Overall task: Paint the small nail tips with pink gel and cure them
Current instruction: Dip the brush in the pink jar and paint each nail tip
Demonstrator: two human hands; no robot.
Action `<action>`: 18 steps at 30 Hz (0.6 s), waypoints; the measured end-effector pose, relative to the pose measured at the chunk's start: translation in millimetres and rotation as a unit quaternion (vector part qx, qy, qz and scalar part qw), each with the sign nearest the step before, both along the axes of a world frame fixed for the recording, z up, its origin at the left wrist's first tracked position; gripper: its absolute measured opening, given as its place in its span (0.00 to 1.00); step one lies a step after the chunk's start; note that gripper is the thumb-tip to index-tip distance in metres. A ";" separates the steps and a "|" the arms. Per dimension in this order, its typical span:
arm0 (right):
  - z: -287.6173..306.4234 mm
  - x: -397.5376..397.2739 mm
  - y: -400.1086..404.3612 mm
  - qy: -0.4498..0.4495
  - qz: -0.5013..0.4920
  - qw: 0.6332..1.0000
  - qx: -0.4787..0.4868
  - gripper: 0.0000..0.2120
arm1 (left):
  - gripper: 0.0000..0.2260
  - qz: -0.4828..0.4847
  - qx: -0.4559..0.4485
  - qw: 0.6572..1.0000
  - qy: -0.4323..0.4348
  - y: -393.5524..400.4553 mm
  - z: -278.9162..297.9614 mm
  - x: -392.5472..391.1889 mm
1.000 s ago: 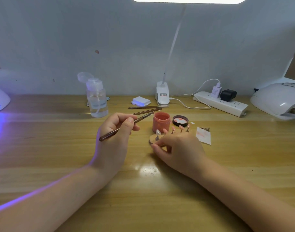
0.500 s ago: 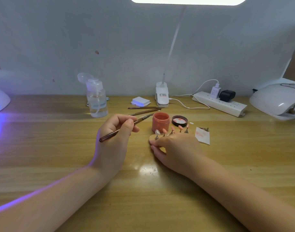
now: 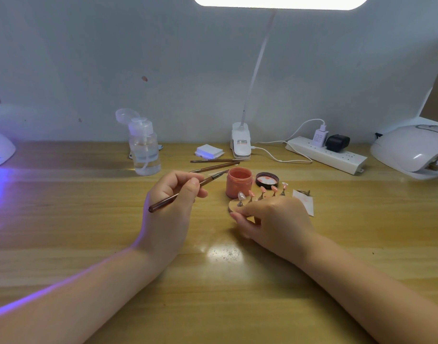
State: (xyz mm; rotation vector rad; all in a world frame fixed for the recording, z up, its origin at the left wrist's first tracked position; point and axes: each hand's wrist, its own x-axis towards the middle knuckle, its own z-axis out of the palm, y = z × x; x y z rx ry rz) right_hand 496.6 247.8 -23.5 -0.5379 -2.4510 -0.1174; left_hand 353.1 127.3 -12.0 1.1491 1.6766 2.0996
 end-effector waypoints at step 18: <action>-3.9 -11.5 4.8 0.010 -0.086 0.993 -0.077 0.15 | 0.10 -0.005 -0.001 1.000 0.003 0.5 -0.3 3.4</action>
